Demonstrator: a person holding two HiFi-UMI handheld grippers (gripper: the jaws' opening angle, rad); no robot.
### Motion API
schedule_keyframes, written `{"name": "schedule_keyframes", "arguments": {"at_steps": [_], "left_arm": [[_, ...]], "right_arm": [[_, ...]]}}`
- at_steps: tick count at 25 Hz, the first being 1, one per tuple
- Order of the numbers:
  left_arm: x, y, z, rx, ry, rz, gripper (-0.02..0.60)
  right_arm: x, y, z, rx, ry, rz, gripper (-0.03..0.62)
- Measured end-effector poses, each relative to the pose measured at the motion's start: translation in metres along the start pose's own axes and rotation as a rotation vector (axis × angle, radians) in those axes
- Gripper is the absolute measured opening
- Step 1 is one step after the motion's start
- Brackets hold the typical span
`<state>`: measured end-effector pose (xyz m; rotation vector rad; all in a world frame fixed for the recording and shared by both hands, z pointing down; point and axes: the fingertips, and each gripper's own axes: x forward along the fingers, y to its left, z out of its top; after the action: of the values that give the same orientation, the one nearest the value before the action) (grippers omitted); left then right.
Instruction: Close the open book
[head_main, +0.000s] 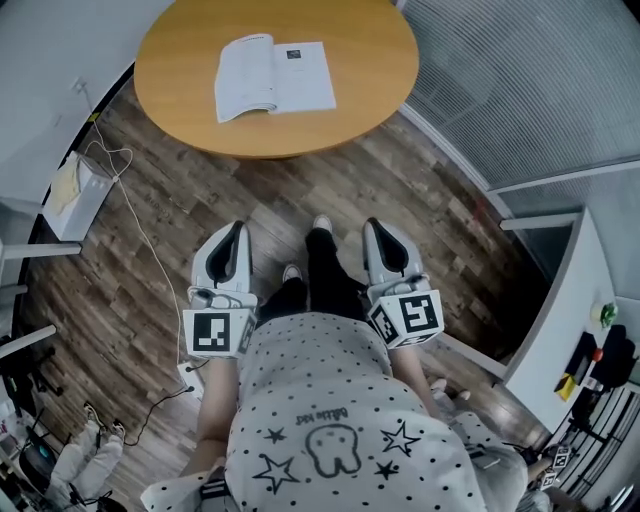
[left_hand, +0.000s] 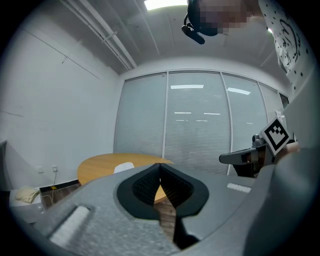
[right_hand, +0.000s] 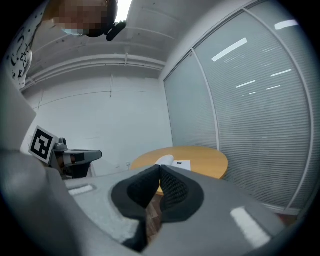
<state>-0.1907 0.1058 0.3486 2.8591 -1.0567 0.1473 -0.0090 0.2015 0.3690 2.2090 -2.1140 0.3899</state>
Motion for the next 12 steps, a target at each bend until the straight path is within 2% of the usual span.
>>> {"name": "schedule_keyframes", "arguments": {"at_steps": [6,12], "left_arm": [[0.037,0.017,0.003,-0.002,0.001,0.041,0.009],[0.089,0.021,0.013,0.006,-0.012,0.072,0.009]], "right_arm": [[0.046,-0.016,0.012,-0.008,0.005,0.05,0.004],[0.088,-0.056,0.026,-0.017,0.008,0.079,0.004]]}}
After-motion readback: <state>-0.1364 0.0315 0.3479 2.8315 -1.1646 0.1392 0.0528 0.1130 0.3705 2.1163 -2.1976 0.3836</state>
